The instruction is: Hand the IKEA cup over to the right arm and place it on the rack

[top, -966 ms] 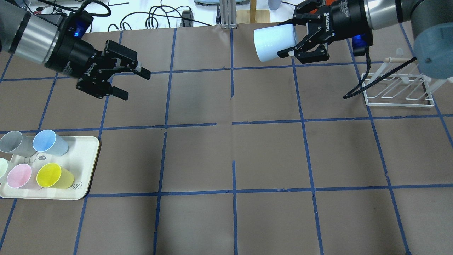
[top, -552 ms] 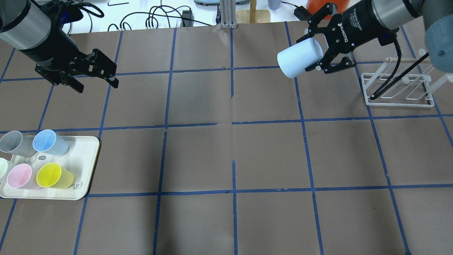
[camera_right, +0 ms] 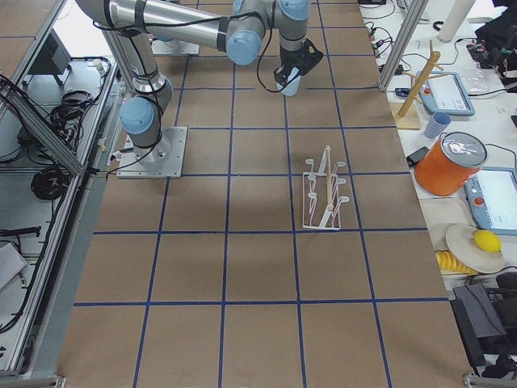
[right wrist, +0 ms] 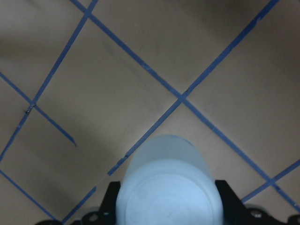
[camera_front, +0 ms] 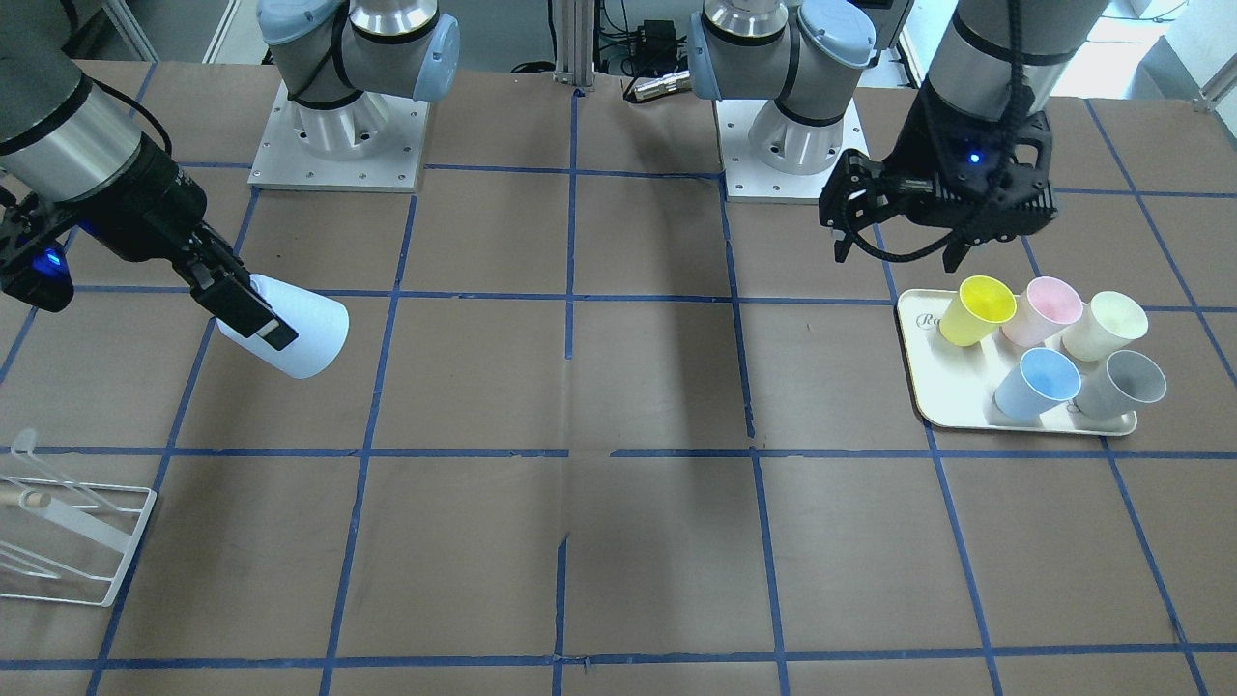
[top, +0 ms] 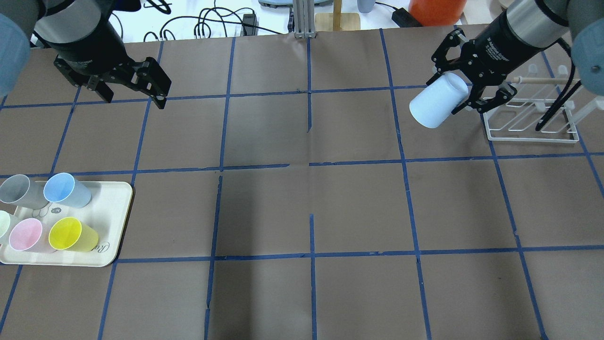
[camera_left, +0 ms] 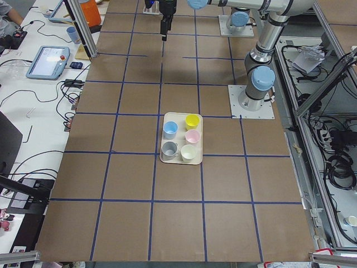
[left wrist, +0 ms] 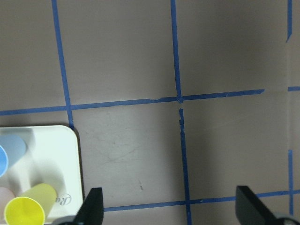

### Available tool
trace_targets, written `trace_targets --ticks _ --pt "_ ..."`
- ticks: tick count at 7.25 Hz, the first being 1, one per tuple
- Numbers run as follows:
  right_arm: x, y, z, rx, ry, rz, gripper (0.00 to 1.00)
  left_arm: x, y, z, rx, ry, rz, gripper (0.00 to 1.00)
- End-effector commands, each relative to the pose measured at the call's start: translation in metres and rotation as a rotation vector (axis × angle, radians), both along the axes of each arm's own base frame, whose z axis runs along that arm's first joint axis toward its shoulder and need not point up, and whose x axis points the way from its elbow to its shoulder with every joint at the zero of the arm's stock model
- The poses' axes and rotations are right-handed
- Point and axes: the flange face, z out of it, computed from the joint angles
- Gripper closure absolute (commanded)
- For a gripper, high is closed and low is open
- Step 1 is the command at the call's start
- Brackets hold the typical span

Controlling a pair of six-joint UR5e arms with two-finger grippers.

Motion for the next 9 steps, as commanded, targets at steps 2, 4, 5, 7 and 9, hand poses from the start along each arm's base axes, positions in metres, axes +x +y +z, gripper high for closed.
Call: trace_targets --ticks 2,4,5,7,9 --pt "-0.075 -0.011 0.026 -0.097 0.096 0.172 0.96 0.01 0.011 -0.005 0.002 0.045 0.048 0.0" --pt "-0.097 -0.014 0.004 0.003 0.245 0.217 0.97 0.023 0.007 -0.005 -0.018 0.054 0.095 0.0" --pt "-0.112 -0.025 -0.011 0.018 0.302 0.209 0.97 0.029 0.005 -0.008 -0.012 0.056 0.109 0.0" --pt "-0.163 -0.039 -0.029 -0.026 0.334 0.245 0.97 0.029 0.005 -0.006 -0.016 0.079 0.114 0.0" --pt "-0.199 -0.046 -0.052 -0.023 0.316 0.224 0.97 0.032 0.004 -0.006 -0.016 0.079 0.12 0.0"
